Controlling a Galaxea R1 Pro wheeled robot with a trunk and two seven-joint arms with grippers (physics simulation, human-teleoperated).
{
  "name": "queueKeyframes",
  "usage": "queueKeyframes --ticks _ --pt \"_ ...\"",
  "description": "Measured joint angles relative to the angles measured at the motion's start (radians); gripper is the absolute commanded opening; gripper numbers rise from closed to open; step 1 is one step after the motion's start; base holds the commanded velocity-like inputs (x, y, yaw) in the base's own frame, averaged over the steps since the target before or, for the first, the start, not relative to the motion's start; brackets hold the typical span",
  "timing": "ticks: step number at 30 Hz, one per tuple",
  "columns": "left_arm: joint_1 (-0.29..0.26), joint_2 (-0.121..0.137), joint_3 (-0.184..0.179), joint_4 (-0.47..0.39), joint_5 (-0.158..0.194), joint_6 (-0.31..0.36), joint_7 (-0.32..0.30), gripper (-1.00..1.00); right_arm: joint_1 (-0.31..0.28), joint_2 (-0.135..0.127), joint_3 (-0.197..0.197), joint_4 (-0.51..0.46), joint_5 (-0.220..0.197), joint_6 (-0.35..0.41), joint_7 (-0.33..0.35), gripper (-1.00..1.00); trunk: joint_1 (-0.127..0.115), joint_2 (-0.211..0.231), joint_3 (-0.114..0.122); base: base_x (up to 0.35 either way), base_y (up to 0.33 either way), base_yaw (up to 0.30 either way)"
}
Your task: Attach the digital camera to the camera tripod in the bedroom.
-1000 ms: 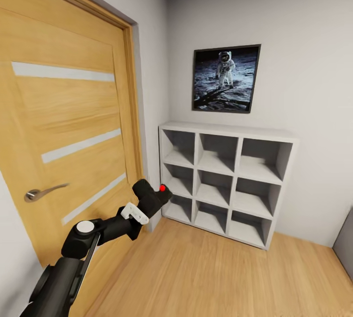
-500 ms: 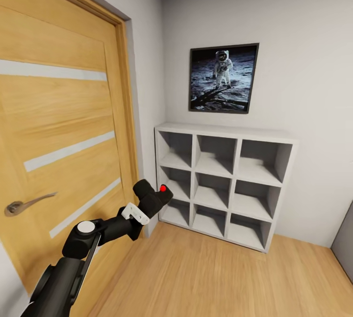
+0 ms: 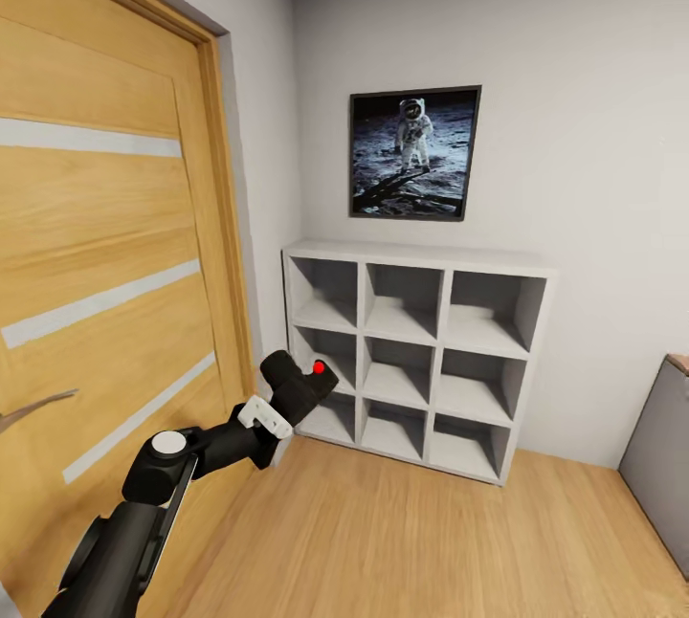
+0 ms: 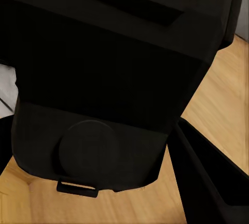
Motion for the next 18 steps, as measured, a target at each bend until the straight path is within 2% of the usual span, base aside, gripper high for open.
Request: queueKeyframes --ticks 18 --pt "0.000 0.000 0.000 0.000 0.000 0.000 0.000 -1.00 0.000 0.000 0.000 0.000 0.000 0.000 0.000 1.00 0.000 0.000 0.000 0.300 0.027 -0.281"
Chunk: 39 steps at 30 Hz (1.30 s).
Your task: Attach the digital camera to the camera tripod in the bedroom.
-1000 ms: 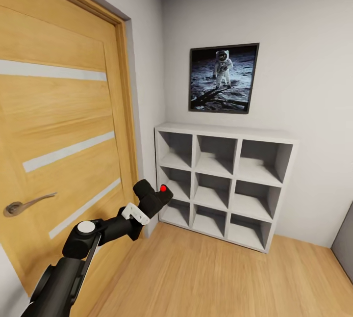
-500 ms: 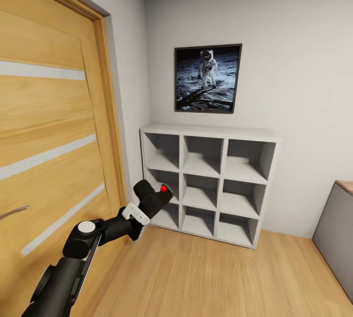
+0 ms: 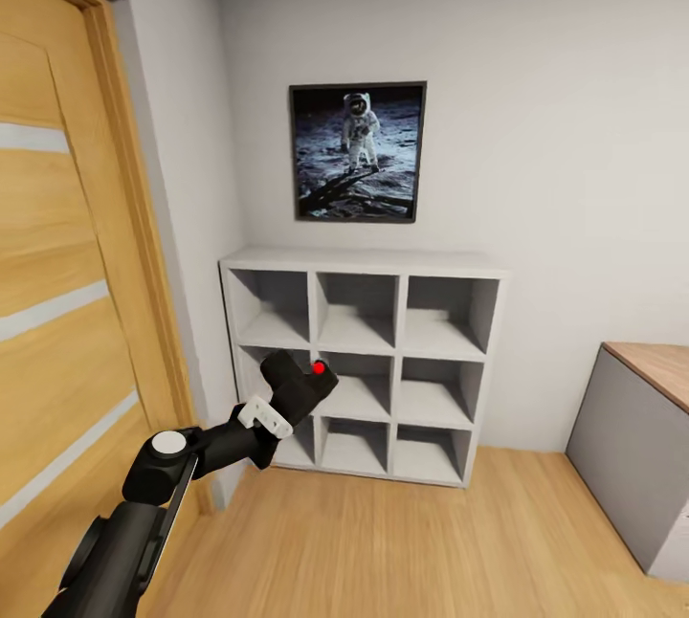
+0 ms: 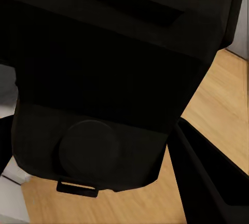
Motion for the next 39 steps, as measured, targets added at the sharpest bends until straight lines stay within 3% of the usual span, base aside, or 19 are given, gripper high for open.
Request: queueKeyframes --ticks 20,31,39 --pt "0.000 0.000 -0.001 0.000 0.000 0.000 0.000 -1.00 0.000 0.000 0.000 0.000 0.000 0.000 0.000 1.00 0.000 0.000 0.000 0.287 0.009 -0.282" --pt "0.000 0.000 -0.001 0.001 0.000 0.000 0.000 -1.00 0.000 0.001 0.000 0.000 0.000 0.001 0.000 1.00 0.000 0.000 0.000 0.030 0.000 -0.263" --pt "0.000 0.000 -0.001 0.001 0.000 0.000 0.000 -1.00 0.002 0.031 0.002 0.010 0.000 0.009 -0.001 1.00 0.000 0.000 0.000 0.001 0.000 -0.061"
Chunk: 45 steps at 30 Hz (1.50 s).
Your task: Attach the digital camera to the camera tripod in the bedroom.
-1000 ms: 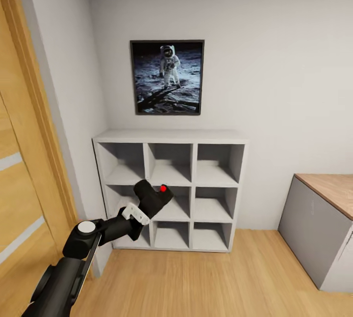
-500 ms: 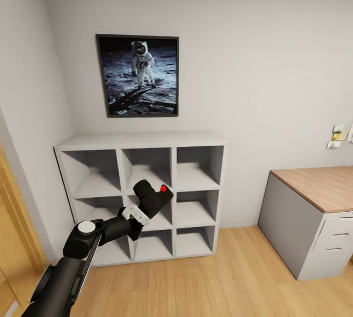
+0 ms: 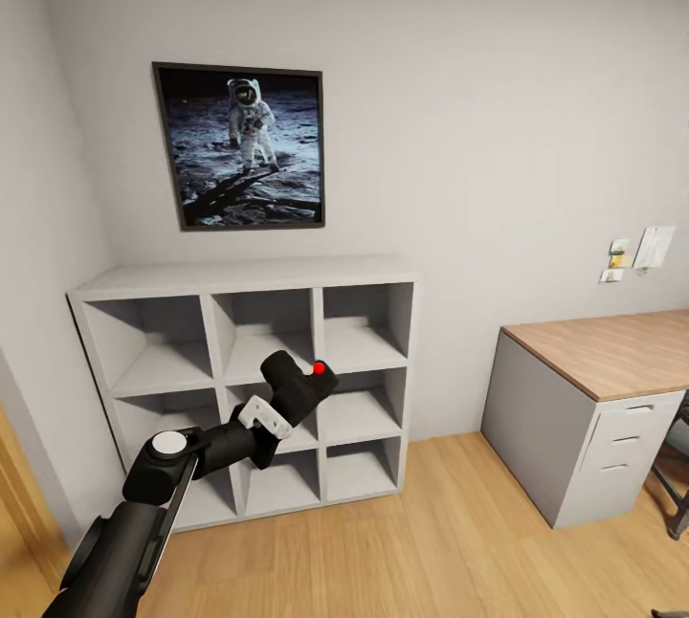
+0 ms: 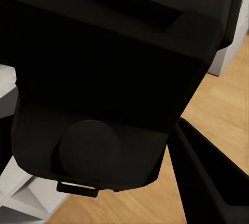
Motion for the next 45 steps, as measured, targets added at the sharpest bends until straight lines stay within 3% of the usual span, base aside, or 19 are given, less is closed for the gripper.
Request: queueKeyframes --ticks 4,15,26,31,35,38,45 --pt "0.000 -0.002 -0.003 0.001 0.001 0.000 0.000 -1.00 0.024 0.007 0.001 0.021 0.000 0.027 -0.006 1.00 0.000 0.000 0.000 0.000 0.000 -0.006" --pt "0.000 -0.013 -0.018 0.002 -0.002 -0.001 0.001 -1.00 0.230 0.003 0.004 0.029 0.001 0.186 -0.007 1.00 0.000 0.000 0.000 0.000 0.000 -0.106" --pt "0.000 -0.013 -0.019 0.002 -0.002 0.001 0.001 -1.00 0.328 0.004 0.006 0.032 0.003 0.208 0.000 1.00 0.000 0.000 0.000 0.000 0.000 -0.289" --pt "0.000 -0.023 -0.019 0.002 -0.002 0.065 0.001 -1.00 0.348 0.008 0.006 0.032 0.003 0.209 0.002 1.00 0.000 0.000 0.000 0.000 0.000 -0.300" --pt "0.000 -0.033 -0.024 -0.003 0.001 0.202 -0.012 -1.00 0.351 0.009 0.006 0.032 0.003 0.209 0.002 1.00 0.000 0.000 0.000 0.000 0.000 -0.300" --pt "-0.001 -0.038 -0.027 -0.015 0.005 0.267 -0.043 -1.00 0.351 0.009 0.006 0.032 0.003 0.209 0.002 1.00 0.000 0.000 0.000 0.000 0.000 -0.300" --pt "-0.057 -0.044 -0.027 -0.021 0.001 0.346 -0.077 -1.00 0.351 0.009 0.006 0.032 0.003 0.209 0.002 1.00 0.000 0.000 0.000 0.000 0.000 -0.300"
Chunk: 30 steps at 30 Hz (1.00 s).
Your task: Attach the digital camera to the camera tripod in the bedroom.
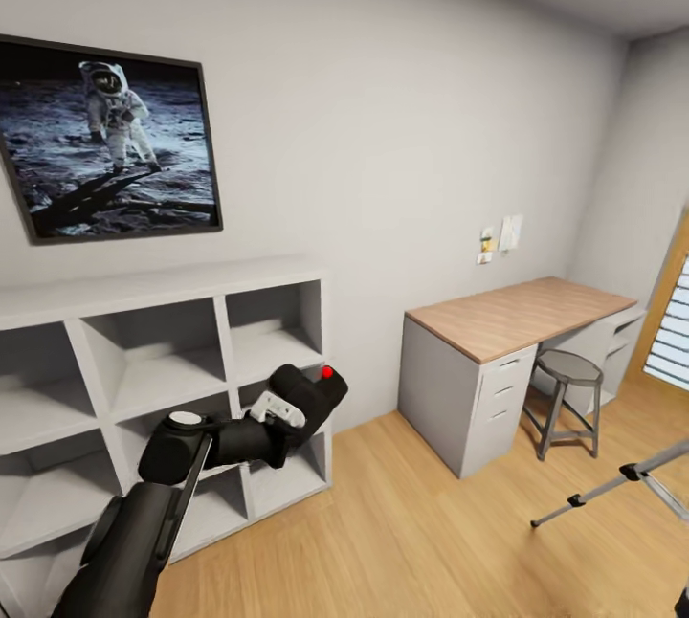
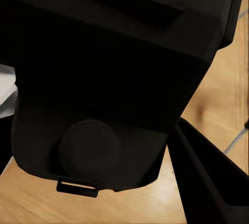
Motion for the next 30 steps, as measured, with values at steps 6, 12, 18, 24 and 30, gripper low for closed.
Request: queueKeyframes --ticks 6,12,18,24,30 --pt "-0.087 0.002 0.000 0.005 0.001 0.063 -0.013 -1.00 0.000 0.000 0.000 -0.001 0.000 0.000 0.000 1.00 0.000 0.000 0.000 0.000 0.000 -0.300" --pt "-0.205 0.005 0.001 0.034 0.001 0.062 -0.016 -1.00 0.000 0.001 -0.001 -0.001 0.000 0.000 0.000 1.00 0.000 0.000 0.000 0.000 0.000 -0.300" --pt "-0.363 0.009 0.001 0.130 0.001 0.063 -0.023 -1.00 0.000 0.001 -0.001 -0.001 0.000 -0.001 0.000 1.00 0.000 0.000 0.000 0.000 0.000 -0.300" --pt "-0.526 0.010 0.002 0.295 -0.006 0.058 -0.032 -1.00 0.000 0.002 -0.001 -0.001 0.000 -0.001 0.000 1.00 0.000 0.000 0.000 0.000 0.000 -0.300" --pt "-0.791 0.005 0.003 0.630 0.004 0.064 -0.069 -1.00 0.001 0.012 -0.002 -0.001 0.000 -0.001 0.000 1.00 0.000 0.000 0.000 0.000 0.000 -0.300"
